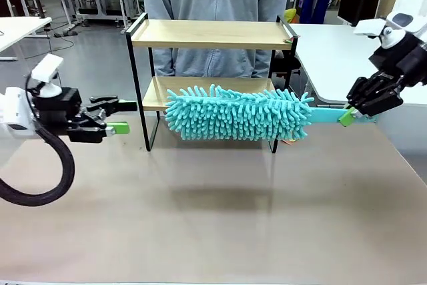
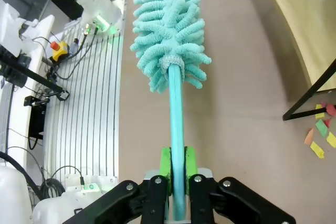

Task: Clean the shelf.
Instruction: Hand the Duster back to the human.

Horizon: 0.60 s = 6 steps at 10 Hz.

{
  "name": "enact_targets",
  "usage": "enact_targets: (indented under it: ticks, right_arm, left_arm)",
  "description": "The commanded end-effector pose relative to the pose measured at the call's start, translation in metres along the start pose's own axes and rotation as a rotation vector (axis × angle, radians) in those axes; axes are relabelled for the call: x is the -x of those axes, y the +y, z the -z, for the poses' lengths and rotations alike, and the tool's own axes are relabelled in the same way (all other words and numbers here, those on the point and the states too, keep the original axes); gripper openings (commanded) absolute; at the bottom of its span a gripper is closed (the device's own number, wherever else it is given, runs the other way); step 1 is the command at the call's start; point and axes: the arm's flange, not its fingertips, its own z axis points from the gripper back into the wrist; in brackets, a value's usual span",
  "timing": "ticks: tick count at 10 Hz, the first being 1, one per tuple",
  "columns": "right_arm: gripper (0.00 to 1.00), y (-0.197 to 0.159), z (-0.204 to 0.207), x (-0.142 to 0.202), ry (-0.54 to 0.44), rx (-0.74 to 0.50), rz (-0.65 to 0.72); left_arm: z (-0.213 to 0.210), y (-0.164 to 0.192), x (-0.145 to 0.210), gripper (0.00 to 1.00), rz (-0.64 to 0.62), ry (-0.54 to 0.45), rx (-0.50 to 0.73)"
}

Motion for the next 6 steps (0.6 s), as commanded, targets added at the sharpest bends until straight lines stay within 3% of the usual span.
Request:
enact_targets:
  ticks: [1, 6]
  right_arm:
    - [0.13, 0.003, 0.001, -0.005, 0.002, -0.002, 0.005]
    - [0.13, 0.003, 0.001, -0.005, 0.002, -0.002, 0.005]
  left_arm:
    - [0.019, -0.034, 0.01, 1.0, -0.01, -0.036, 0.004]
    - [0.063, -0.026, 0.003, 1.0, -0.04, -0.059, 0.037]
